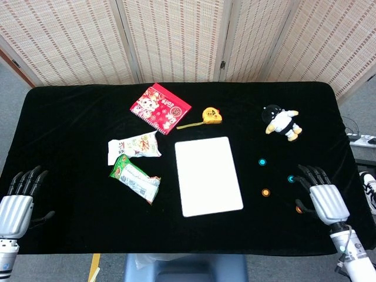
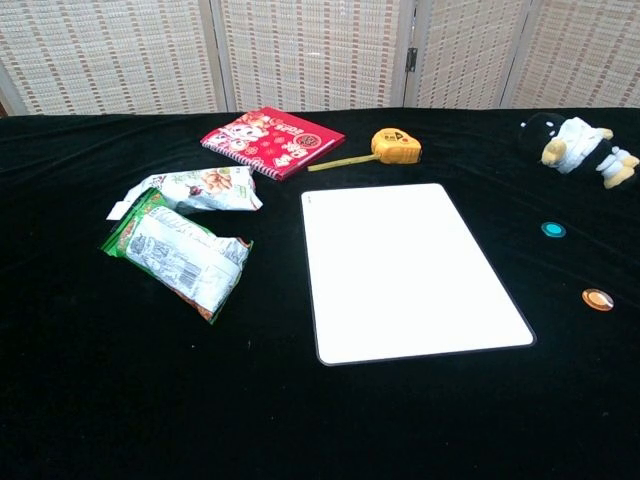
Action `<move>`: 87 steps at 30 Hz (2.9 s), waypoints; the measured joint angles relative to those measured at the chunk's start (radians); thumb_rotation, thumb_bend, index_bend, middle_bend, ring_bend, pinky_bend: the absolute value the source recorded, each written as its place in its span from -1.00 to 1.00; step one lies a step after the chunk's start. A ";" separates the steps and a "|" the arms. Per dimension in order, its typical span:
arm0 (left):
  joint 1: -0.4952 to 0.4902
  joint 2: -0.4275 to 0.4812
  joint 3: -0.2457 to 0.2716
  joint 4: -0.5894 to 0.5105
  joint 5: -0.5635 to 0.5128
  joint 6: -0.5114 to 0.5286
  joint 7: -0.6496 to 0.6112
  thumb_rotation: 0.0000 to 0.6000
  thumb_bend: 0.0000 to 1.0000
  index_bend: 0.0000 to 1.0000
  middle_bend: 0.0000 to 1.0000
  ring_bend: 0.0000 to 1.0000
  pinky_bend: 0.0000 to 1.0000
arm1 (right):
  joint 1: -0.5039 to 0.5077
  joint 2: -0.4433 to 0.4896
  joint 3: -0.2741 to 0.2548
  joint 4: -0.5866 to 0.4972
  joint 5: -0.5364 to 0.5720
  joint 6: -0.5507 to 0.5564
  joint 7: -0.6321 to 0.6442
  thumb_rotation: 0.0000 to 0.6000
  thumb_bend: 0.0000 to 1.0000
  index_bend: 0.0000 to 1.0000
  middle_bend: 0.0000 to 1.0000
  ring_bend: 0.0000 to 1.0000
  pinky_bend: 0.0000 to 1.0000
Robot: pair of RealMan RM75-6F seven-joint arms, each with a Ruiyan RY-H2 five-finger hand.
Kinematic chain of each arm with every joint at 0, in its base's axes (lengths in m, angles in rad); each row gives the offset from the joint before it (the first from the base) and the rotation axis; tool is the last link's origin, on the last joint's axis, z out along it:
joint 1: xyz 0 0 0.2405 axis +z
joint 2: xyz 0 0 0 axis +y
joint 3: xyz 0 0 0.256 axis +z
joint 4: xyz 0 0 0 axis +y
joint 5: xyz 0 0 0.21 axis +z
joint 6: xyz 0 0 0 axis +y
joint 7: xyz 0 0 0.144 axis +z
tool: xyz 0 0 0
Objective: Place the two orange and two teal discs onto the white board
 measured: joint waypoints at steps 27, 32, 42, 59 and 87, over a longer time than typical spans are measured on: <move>0.001 0.005 0.010 -0.003 -0.010 -0.017 -0.009 1.00 -0.70 -0.90 -0.90 -0.80 -1.00 | 0.179 -0.208 0.012 0.189 0.162 -0.293 -0.032 1.00 -0.46 -0.24 -0.90 -1.00 -1.00; -0.001 0.006 0.010 -0.007 -0.008 -0.018 -0.008 1.00 -0.70 -0.90 -0.90 -0.80 -1.00 | 0.179 -0.222 0.001 0.211 0.165 -0.299 -0.022 1.00 -0.46 -0.24 -0.90 -1.00 -1.00; 0.001 0.008 0.010 -0.008 -0.014 -0.019 -0.009 1.00 -0.70 -0.90 -0.90 -0.80 -1.00 | 0.187 -0.247 0.002 0.254 0.169 -0.297 -0.013 1.00 -0.46 -0.23 -0.88 -1.00 -1.00; -0.001 0.004 0.009 0.000 -0.019 -0.023 -0.015 1.00 -0.70 -0.90 -0.90 -0.80 -1.00 | 0.206 -0.268 0.006 0.261 0.181 -0.305 -0.028 1.00 -0.46 -0.12 -0.83 -1.00 -1.00; 0.003 0.004 0.012 0.001 -0.012 -0.016 -0.022 1.00 -0.70 -0.90 -0.90 -0.80 -1.00 | 0.332 -0.189 0.065 0.034 0.122 -0.340 -0.045 1.00 -0.46 0.00 -0.75 -1.00 -1.00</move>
